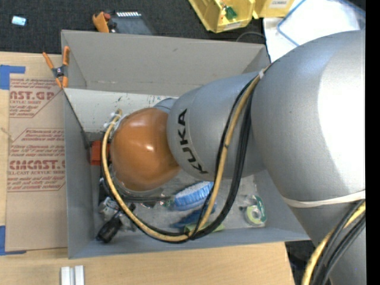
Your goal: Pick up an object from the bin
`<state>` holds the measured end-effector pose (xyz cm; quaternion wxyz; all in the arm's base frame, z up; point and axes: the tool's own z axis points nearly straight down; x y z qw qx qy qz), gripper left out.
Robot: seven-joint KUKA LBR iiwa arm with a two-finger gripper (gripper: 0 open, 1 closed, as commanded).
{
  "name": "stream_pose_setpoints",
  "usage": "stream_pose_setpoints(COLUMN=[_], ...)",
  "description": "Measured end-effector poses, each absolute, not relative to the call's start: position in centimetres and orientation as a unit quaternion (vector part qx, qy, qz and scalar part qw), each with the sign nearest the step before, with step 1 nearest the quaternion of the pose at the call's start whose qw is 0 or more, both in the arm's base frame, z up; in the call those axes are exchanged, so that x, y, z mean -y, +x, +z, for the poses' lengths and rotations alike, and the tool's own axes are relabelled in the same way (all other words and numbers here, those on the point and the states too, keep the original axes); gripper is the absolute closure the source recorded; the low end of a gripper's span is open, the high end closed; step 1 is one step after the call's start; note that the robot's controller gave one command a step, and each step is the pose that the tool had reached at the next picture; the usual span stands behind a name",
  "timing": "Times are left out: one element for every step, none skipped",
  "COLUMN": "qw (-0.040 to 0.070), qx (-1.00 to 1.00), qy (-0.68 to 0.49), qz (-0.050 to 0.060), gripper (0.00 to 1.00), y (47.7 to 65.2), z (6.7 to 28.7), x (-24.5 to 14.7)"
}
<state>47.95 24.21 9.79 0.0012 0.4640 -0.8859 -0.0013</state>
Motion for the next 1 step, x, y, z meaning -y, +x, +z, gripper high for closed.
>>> stream_pose_setpoints(qw=[-0.005], qx=[0.886], qy=[0.464], qz=[-0.001], gripper=[1.00], y=[48.25], z=[13.86], x=[-24.34])
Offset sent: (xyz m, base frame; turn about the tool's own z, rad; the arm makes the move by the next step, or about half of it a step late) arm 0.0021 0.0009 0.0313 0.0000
